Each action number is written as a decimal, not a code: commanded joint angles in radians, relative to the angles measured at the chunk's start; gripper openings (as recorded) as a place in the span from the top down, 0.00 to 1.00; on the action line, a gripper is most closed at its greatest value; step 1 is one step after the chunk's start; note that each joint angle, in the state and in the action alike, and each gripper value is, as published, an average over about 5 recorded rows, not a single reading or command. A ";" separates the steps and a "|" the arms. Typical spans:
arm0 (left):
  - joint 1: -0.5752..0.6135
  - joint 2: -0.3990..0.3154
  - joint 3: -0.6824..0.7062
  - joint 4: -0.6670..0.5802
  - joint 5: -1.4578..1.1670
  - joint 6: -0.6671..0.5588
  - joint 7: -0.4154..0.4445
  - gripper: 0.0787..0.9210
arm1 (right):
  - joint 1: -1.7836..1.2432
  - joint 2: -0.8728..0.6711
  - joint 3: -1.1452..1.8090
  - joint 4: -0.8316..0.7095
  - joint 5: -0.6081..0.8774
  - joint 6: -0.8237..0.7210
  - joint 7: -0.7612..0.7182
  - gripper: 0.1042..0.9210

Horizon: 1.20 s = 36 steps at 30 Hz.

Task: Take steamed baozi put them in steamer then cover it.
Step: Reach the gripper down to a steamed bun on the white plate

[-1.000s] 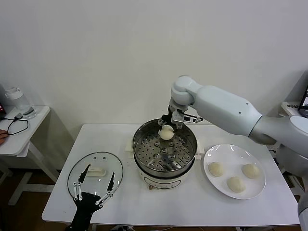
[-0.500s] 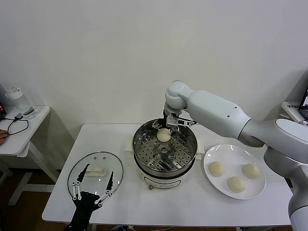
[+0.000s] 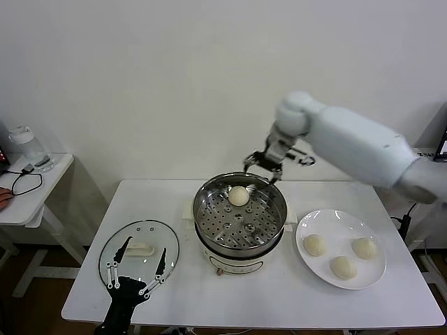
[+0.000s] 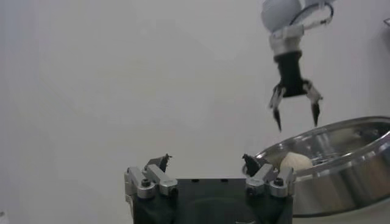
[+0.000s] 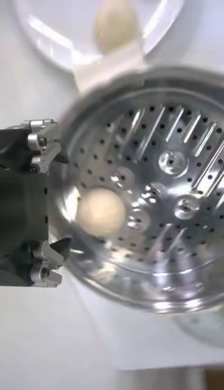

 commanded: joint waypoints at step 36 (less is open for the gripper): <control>0.004 -0.010 0.013 0.007 0.007 -0.001 -0.003 0.12 | -0.323 -0.214 -0.135 -0.031 0.203 -0.398 0.190 0.12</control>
